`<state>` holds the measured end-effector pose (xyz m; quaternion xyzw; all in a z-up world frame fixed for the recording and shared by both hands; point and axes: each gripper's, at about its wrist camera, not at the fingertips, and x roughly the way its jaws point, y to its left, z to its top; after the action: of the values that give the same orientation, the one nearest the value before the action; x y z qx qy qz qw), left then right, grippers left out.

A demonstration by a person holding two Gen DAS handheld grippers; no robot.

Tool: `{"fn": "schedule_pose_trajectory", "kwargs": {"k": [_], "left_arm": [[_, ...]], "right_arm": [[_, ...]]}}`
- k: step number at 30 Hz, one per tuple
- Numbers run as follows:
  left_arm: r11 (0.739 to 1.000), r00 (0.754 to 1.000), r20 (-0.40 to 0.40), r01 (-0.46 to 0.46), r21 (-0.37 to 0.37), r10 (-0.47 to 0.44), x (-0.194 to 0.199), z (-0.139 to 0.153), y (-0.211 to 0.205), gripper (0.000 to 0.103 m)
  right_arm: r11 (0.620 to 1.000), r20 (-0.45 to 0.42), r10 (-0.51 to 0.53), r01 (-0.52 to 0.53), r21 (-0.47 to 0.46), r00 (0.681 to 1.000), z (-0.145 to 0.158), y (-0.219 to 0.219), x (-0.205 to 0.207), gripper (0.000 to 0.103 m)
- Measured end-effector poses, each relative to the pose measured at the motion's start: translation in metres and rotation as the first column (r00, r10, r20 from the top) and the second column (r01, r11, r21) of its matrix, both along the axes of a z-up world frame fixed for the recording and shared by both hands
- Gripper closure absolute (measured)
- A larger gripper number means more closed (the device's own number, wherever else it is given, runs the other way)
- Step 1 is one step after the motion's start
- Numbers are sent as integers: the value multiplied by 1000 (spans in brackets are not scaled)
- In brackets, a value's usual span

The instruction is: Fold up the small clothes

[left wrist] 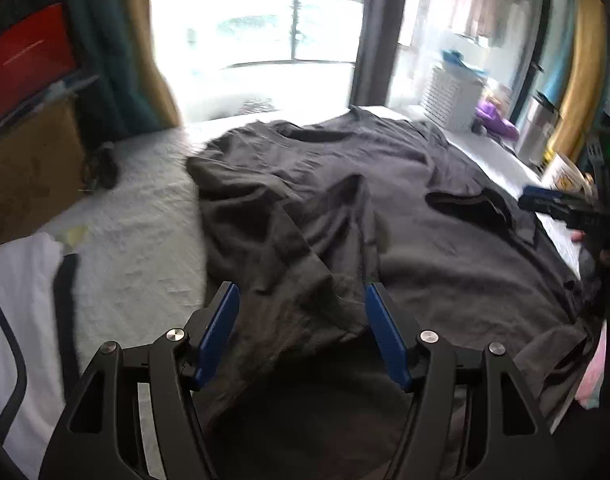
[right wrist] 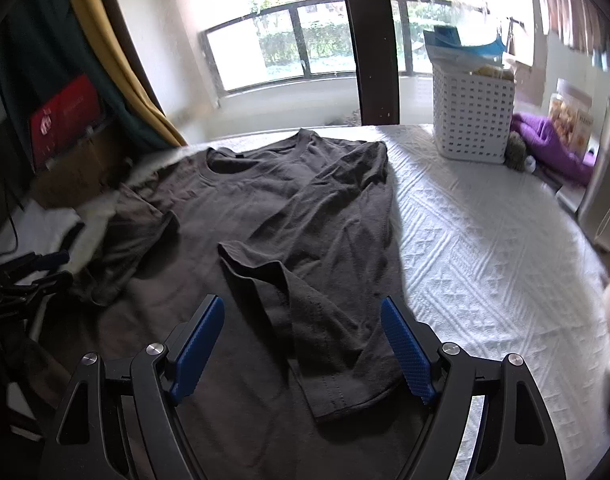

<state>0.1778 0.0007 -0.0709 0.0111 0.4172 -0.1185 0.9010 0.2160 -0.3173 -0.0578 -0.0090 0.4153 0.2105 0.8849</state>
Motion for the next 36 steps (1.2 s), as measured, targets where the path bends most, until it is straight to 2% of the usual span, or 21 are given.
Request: {"fn": "schedule_pose_trajectory", "kwargs": {"k": [1, 2, 4, 5, 6, 8, 9, 13, 14, 16, 19, 22, 24, 25, 27, 29, 32, 34, 36], "left_arm": [[1000, 1000, -3, 29, -1, -29, 0, -4, -4, 44], [998, 998, -15, 63, -2, -63, 1, -10, -10, 62], [996, 996, -43, 85, 10, -84, 2, -18, -17, 81], [996, 995, -45, 93, 9, -92, 1, -20, -19, 87], [995, 994, -44, 100, 5, -99, -1, -20, -21, 93], [994, 993, -42, 114, 3, -113, -5, -19, -23, 94], [993, 992, -31, 121, 10, -121, -9, -17, -25, 95], [988, 988, -2, 156, 9, -156, -20, -5, -30, 95], [984, 984, 0, 176, 8, -176, -23, -3, -32, 95], [974, 974, -20, 225, 3, -225, -27, -5, -37, 95], [964, 959, -98, 267, -18, -267, -27, -19, -45, 95], [964, 954, -143, 263, -33, -265, -27, -24, -45, 95], [968, 956, -156, 243, -61, -249, -24, -20, -39, 93], [971, 959, -158, 228, -67, -235, -23, -17, -34, 90], [980, 971, -140, 191, -51, -196, -21, -9, -23, 57], [987, 982, -107, 154, -52, -159, -17, 2, -7, 51], [992, 991, -70, 111, -53, -115, -4, 13, 15, 50], [996, 995, -57, 83, -26, -85, 11, 14, 26, 50], [998, 997, -57, 56, -6, -56, 25, 13, 32, 50]], "right_arm": [[999, 12, -1, 1, -39, 1000, -2, 3, -1, 21], [998, 11, 5, -4, -59, 1000, -4, 6, -1, 21], [997, 5, 23, -23, -67, 1000, -8, 9, -3, 21], [997, 5, 36, -36, -71, 999, -10, 11, -4, 23], [996, 4, 52, -51, -79, 999, -11, 13, -5, 31], [993, 1, 71, -70, -97, 998, -14, 18, -6, 46], [992, 2, 74, -74, -103, 997, -15, 19, -6, 56], [989, 9, 93, -91, -116, 996, -16, 25, -4, 69], [988, 13, 103, -100, -118, 995, -16, 26, -4, 77], [987, 14, 110, -108, -122, 994, -17, 30, -3, 78], [981, -15, 148, -149, -125, 989, -23, 37, -1, 78], [968, -48, 201, -206, -145, 978, -31, 47, -8, 78], [967, -56, 214, -220, -127, 975, -30, 49, -13, 78], [970, -51, 211, -216, -114, 976, -28, 47, -14, 78], [978, -42, 188, -191, -80, 981, -19, 40, -14, 78], [986, -25, 153, -154, -56, 988, -8, 30, -9, 78], [991, 1, 131, -131, -38, 991, 5, 20, -2, 78], [992, 13, 123, -122, -39, 992, 10, 19, 6, 70], [993, 23, 108, -107, -54, 994, 12, 18, 17, 33]]}}
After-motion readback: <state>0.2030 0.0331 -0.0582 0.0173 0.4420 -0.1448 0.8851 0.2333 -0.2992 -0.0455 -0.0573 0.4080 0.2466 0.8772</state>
